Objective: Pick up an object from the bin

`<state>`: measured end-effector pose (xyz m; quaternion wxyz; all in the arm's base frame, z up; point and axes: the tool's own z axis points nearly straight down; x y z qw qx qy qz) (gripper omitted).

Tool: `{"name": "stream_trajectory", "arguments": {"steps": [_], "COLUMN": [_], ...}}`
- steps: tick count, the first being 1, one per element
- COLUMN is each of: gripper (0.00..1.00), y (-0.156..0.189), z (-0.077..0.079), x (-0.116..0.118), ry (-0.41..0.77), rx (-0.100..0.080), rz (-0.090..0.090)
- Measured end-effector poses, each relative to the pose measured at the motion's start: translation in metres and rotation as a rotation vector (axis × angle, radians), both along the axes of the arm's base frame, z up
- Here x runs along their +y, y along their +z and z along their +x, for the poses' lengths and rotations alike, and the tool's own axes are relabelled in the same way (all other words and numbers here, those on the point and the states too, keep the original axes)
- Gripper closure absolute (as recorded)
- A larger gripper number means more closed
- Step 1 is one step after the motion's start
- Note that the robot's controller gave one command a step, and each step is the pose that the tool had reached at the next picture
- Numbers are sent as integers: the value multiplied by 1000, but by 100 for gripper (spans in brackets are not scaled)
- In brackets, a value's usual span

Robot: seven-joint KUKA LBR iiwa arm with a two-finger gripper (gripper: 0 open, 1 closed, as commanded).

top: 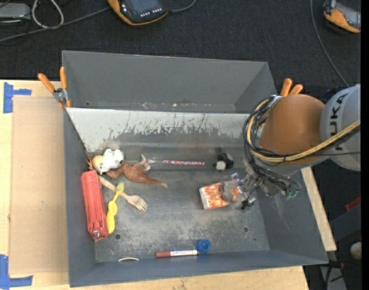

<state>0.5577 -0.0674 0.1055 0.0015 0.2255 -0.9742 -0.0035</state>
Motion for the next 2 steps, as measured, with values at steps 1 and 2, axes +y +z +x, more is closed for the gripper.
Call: {"name": "stream_trajectory", "arguments": {"steps": [1, 2], "gripper": [100, 100], "y": [72, 92], "z": [0, -3], "x": [1, 15], "ry": [-10, -9], "rx": [4, 2], "rz": [1, 2]}}
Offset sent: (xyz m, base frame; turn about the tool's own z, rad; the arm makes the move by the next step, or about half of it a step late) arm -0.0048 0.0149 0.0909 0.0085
